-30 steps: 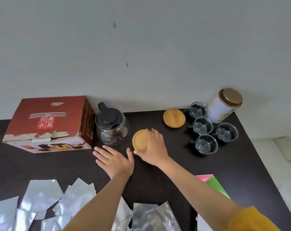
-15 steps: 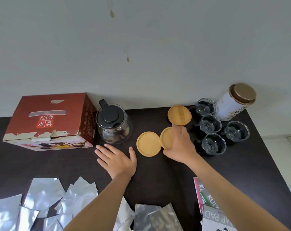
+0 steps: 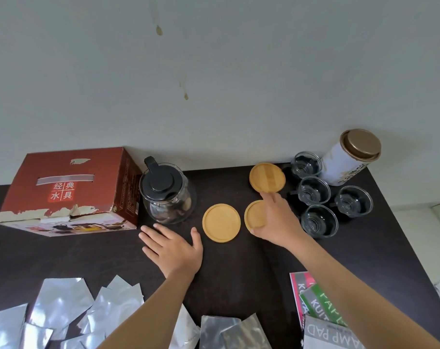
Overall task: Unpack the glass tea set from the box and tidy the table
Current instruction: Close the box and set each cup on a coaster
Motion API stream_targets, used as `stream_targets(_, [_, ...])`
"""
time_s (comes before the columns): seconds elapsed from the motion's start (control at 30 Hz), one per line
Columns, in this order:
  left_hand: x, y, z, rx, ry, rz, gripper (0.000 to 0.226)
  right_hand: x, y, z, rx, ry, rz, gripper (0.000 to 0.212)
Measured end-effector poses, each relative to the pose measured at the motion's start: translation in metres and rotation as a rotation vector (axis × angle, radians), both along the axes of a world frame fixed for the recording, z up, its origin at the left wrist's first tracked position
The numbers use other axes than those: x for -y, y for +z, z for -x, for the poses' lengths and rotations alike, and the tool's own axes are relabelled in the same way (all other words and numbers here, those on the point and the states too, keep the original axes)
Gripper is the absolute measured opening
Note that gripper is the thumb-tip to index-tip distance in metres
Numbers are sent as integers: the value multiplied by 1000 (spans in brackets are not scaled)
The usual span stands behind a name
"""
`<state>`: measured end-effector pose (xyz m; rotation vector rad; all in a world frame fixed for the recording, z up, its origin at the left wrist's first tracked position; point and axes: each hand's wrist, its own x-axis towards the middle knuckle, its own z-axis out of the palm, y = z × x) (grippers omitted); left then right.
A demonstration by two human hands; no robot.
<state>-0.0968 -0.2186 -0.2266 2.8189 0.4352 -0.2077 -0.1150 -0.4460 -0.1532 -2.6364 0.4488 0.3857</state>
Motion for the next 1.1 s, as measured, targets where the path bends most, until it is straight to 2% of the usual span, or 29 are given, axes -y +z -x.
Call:
stream_targets(0.1, [0, 0, 0, -3, 3, 4, 96, 8, 9, -16, 119, -23, 63, 71])
stream_targets(0.17, [0, 0, 0, -1, 3, 4, 95, 15, 11, -32, 150, -45, 87, 64])
stream_targets(0.27, [0, -1, -1, 6, 3, 3, 97, 25, 13, -59, 90, -50, 139, 77])
stream_targets(0.4, [-1, -2, -1, 17, -2, -2, 97, 35, 16, -86, -98, -34, 185, 104])
stream_targets(0.5, [-1, -1, -1, 11, -4, -9, 97, 39, 18, -95, -174, -5, 235, 112])
stream_targets(0.73, [-1, -1, -1, 14, -9, -25, 98, 29, 18, -96, -106, -26, 233, 107])
stream_targets(0.97, [0, 0, 0, 27, -14, -20, 97, -21, 10, -94, 79, 74, 244, 95])
stream_targets(1.1, [1, 0, -1, 19, -11, -14, 97, -45, 3, -102, 71, 103, 229, 95])
